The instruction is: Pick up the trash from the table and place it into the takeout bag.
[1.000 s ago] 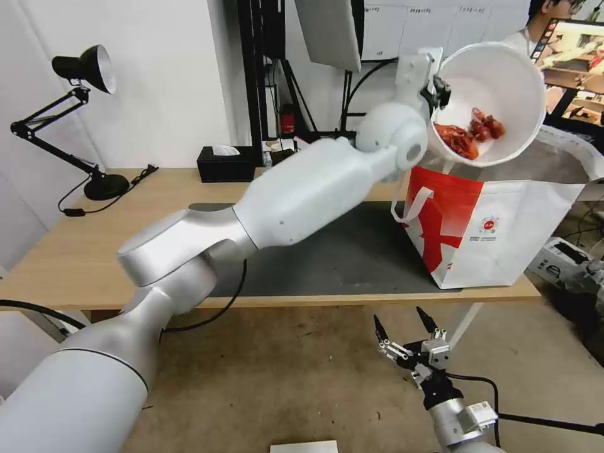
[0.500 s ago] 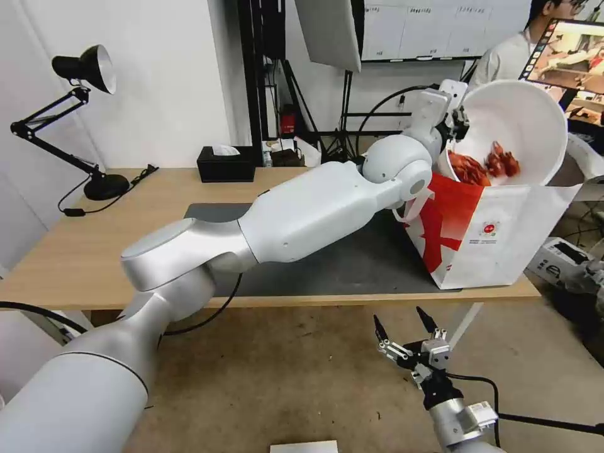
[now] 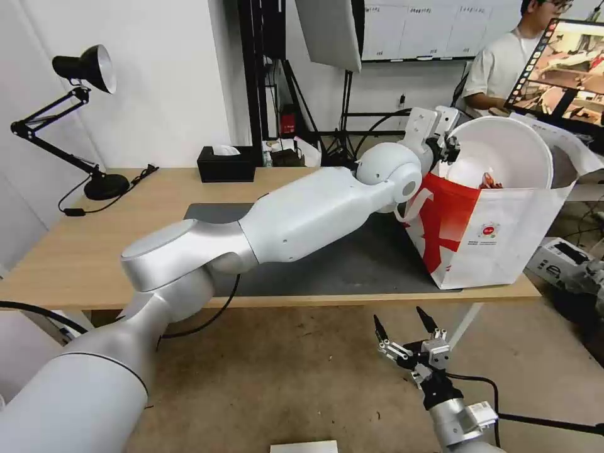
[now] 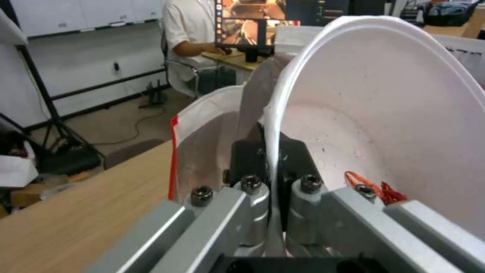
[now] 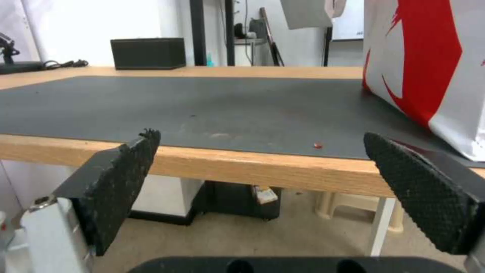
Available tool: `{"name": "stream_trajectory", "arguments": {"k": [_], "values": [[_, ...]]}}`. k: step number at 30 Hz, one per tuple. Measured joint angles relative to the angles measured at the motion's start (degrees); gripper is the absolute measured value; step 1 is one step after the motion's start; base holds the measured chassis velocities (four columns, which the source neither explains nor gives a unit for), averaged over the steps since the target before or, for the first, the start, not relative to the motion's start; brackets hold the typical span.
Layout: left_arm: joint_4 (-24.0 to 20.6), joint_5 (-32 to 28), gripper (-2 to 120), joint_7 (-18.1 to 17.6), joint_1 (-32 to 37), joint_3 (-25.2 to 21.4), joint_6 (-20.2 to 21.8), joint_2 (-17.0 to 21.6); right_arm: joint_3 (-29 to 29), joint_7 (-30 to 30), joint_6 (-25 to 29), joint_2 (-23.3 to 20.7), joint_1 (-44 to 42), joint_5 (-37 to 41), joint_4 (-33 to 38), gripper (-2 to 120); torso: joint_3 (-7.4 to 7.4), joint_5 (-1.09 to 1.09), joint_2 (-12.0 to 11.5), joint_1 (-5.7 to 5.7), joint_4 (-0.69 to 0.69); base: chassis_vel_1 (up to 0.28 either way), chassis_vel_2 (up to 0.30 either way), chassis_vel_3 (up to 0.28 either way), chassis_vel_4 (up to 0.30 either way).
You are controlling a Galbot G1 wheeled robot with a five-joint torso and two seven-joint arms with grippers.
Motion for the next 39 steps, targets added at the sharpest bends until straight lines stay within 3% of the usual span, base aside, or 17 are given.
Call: {"name": "stream_trajectory", "arguments": {"k": [19, 25, 33, 39], "values": [[1.3, 1.01, 0, 0.43, 0.9, 2.19, 0.7, 0.02, 0.0, 0.0, 0.0, 0.0, 0.0, 0.0, 0.0, 100, 0.0, 0.0, 0.0, 0.0, 0.0, 0.0, 0.0, 0.0, 0.0], [0.75, 0.33, 25, 0.36, 1.12, 2.26, 1.26, 0.02, 0.0, 0.0, 0.0, 0.0, 0.0, 0.0, 0.0, 100, 0.0, 0.0, 0.0, 0.0, 0.0, 0.0, 0.0, 0.0, 0.0], [0.04, -0.09, 48, -0.03, 1.51, 1.97, 1.61, 0.03, 0.0, 0.0, 0.0, 0.0, 0.0, 0.0, 0.0, 100, 0.0, 0.0, 0.0, 0.0, 0.0, 0.0, 0.0, 0.0, 0.0], [-1.77, -0.14, 73, -0.12, 1.54, -0.3, 0.19, 0.31, 0.0, 0.0, 0.0, 0.0, 0.0, 0.0, 0.0, 100, 0.0, 0.0, 0.0, 0.0, 0.0, 0.0, 0.0, 0.0, 0.0]]}}
